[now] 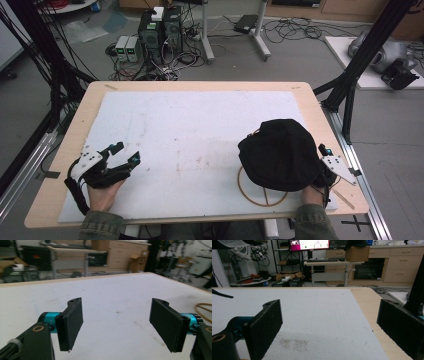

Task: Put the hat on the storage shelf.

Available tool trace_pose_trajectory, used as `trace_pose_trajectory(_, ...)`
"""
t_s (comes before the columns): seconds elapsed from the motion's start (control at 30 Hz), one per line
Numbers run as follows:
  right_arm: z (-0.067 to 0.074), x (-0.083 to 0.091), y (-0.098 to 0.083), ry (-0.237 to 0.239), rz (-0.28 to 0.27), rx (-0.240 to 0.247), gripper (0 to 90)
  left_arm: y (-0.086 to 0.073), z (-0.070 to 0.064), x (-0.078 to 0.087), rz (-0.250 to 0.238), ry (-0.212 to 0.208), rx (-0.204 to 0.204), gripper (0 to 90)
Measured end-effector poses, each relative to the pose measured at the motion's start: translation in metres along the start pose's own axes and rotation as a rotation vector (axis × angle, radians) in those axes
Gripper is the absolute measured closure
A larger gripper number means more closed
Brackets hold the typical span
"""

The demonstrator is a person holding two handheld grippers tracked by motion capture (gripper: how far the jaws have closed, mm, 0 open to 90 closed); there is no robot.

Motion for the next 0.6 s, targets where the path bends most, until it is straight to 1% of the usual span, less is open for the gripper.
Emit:
trace_pose_trajectory(0.07,0.0,0.0,0.0,0.0,0.002,-0.004,5.4,0.002,0.007,0.004,-0.03,0.054,-0.001,23.9)
trace_pose_trajectory(0.1,0.0,0.0,0.0,-0.001,0.001,-0.002,5.4,0.003,0.011,0.006,-0.047,0.094,-0.01,23.7)
trace_pose_trajectory(0.13,0.0,0.0,0.0,-0.002,-0.001,-0.004,5.4,0.003,0.013,0.007,-0.055,0.113,-0.012,22.9)
trace_pose_trajectory(0.23,0.0,0.0,0.0,-0.005,-0.001,-0.001,5.4,0.002,0.021,0.011,-0.064,0.194,-0.02,22.5)
trace_pose_trajectory(0.3,-0.001,0.001,0.0,-0.01,-0.001,0.002,5.3,0.0,0.026,0.014,-0.068,0.23,-0.009,22.6)
trace_pose_trajectory(0.47,0.0,0.002,0.001,-0.012,-0.005,-0.008,5.3,-0.003,0.038,0.024,-0.109,0.361,0.01,22.5)
trace_pose_trajectory(0.53,0.001,0.002,0.001,-0.014,-0.008,-0.012,5.3,-0.004,0.041,0.027,-0.124,0.399,0.004,22.0)
trace_pose_trajectory(0.6,0.001,0.002,0.001,-0.02,-0.008,-0.012,5.3,-0.006,0.043,0.028,-0.139,0.437,-0.014,21.6)
Point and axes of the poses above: each handheld gripper's, and its own axes: x roughly backward along the jaws, y roughly out of its top, z roughly to its left, the point moved 7 cm from there along -x, roughly forward along the jaws, and after that the axes turned 1 degree about y, right-handed, at the moved point
